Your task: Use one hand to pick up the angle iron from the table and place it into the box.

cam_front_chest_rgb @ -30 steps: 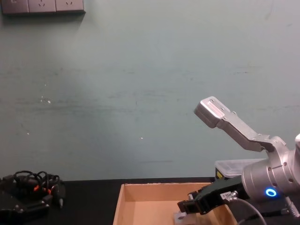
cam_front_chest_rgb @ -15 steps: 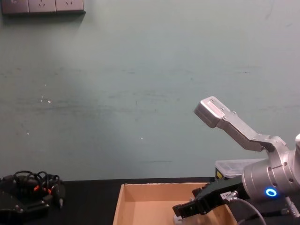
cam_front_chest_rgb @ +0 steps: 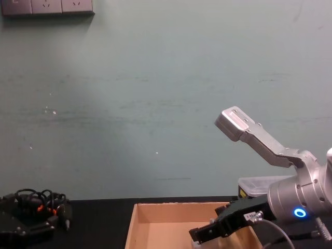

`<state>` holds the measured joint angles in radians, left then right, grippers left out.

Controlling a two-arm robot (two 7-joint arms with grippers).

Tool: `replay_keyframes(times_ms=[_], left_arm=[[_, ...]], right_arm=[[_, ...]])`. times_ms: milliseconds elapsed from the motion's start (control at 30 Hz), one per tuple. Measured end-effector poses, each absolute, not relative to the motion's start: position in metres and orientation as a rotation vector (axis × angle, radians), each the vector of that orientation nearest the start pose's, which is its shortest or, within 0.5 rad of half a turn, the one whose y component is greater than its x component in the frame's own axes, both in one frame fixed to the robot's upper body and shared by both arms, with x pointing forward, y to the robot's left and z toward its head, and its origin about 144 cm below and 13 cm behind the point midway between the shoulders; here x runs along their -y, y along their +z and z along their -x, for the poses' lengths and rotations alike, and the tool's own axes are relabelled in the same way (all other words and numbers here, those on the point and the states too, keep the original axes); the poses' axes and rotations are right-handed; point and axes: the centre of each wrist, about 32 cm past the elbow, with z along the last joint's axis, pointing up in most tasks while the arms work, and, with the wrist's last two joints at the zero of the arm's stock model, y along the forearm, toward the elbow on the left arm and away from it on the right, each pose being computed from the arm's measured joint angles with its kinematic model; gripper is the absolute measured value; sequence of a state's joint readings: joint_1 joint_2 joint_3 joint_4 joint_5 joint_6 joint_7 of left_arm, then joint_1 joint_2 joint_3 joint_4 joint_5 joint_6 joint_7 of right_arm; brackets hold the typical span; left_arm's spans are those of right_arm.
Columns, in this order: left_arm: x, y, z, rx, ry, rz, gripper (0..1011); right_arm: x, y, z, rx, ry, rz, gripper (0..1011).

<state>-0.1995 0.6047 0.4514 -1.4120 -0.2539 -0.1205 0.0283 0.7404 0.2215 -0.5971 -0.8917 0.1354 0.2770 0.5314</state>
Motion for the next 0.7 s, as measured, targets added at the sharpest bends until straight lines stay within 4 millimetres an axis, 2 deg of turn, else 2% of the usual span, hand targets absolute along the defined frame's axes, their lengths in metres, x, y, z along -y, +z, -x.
replay_keyframes(times_ms=[333,533,700], left_arm=[[-0.310,1.140,-0.489,0.285,1.248,-0.305,1011],[-0.310,1.140,-0.489,0.285,1.248,-0.304,1011],[-0.310,1.140,-0.489,0.285,1.248,-0.305,1011]], right_arm=[[0.206,1.197,-0.628,-0.033,-0.772,0.548,1000],[0.215,1.201,-0.612,-0.038,-0.776,0.504,1000],[0.222,1.211,-0.589,-0.034,-0.779,0.463,1000]])
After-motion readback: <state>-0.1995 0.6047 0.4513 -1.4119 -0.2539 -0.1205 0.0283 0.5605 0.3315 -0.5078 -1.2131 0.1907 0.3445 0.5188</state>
